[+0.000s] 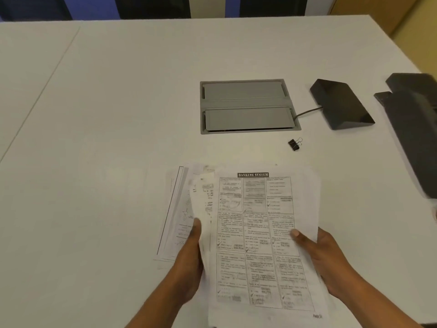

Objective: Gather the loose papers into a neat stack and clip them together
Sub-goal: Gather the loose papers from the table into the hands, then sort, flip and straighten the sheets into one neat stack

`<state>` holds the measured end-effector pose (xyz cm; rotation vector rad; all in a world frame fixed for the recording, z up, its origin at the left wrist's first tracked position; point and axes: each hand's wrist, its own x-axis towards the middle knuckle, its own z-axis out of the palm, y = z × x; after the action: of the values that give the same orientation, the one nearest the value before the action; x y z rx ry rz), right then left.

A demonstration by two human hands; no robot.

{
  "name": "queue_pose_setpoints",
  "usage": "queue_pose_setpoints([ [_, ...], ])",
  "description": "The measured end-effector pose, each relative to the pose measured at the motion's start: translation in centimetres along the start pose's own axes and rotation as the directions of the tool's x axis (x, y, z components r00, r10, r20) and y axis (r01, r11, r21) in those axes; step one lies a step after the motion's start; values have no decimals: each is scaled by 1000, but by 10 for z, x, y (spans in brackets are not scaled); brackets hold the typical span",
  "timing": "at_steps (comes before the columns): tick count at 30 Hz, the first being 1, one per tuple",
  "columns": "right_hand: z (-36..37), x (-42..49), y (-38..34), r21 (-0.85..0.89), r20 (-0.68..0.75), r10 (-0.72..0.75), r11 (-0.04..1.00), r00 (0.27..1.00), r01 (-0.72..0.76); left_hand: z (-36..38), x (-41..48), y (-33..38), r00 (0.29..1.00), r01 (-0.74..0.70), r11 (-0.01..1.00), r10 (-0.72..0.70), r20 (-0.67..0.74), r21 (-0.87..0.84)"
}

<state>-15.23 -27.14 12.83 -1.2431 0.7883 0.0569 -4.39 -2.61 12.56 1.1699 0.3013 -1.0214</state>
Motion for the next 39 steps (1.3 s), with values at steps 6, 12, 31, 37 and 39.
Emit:
queue_pose_setpoints([
  [6, 21, 20, -35, -90, 136, -114, 988, 984, 127, 16, 21, 49, 960, -277, 939, 279, 18, 205],
  [12, 41, 45, -78, -131, 105, -399, 902, 911, 410, 34, 29, 92, 786, -580, 728, 617, 18, 364],
  [31, 45, 48, -40, -47, 172, -438, 891, 882, 451, 20, 37, 74, 677, -670, 614, 736, 2, 417],
  [37, 50, 47, -16, -453, 222, -291, 814, 931, 363, 8, 46, 32, 779, -453, 774, 585, -225, 443],
  [39, 44, 48, -14, -451, 207, -327, 805, 922, 386, 5, 44, 30, 779, -440, 795, 569, -262, 417],
])
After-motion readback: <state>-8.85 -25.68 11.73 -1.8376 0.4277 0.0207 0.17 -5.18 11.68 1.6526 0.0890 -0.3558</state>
